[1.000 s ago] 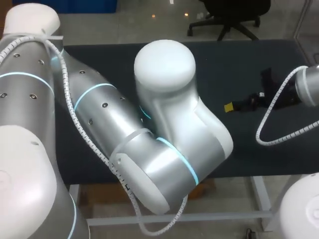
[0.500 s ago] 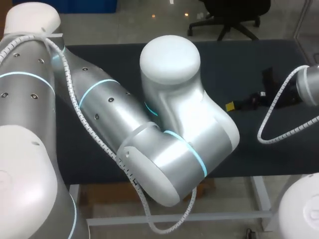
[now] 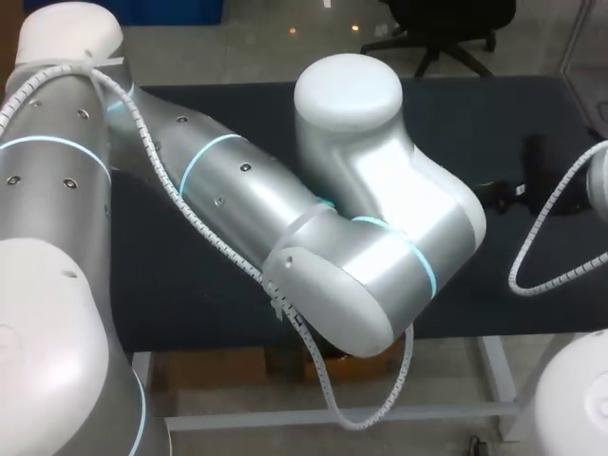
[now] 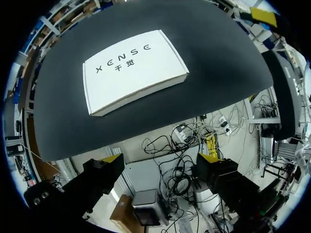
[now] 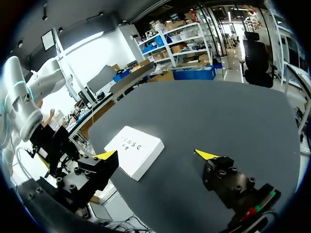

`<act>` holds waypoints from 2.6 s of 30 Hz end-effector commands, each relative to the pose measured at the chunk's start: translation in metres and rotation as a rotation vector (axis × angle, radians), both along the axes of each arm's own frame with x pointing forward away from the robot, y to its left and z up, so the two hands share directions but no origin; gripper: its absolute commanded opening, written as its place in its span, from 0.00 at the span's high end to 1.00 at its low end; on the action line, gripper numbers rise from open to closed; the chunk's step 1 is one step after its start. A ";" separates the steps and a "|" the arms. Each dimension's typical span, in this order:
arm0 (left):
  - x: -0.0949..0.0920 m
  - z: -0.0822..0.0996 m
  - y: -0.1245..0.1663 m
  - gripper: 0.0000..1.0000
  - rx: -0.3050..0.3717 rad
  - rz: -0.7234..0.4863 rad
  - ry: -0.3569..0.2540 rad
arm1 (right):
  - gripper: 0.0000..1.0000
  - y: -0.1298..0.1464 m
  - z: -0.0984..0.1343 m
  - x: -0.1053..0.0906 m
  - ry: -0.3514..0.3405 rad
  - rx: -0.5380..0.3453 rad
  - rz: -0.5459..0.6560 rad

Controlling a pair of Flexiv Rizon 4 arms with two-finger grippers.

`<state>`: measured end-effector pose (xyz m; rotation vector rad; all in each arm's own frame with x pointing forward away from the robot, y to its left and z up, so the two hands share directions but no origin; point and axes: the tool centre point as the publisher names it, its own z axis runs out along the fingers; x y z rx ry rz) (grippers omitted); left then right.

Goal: Assemble the packaging by folding the flat box into shape, placing the metal phone stand inside, and closing the box properly

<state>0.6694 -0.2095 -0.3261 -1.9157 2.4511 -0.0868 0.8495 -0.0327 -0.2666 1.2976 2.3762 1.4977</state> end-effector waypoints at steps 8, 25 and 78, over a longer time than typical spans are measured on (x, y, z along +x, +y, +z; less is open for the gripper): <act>0.004 -0.031 0.000 0.00 -0.096 0.161 0.011 | 0.00 -0.010 -0.019 0.034 -0.161 0.065 0.086; 0.033 -0.049 -0.002 0.00 -0.078 0.283 0.017 | 0.00 -0.001 -0.015 0.061 -0.246 -0.074 0.075; 0.122 -0.074 0.012 0.00 -0.018 0.354 0.058 | 0.00 -0.001 -0.015 0.063 -0.237 -0.076 0.074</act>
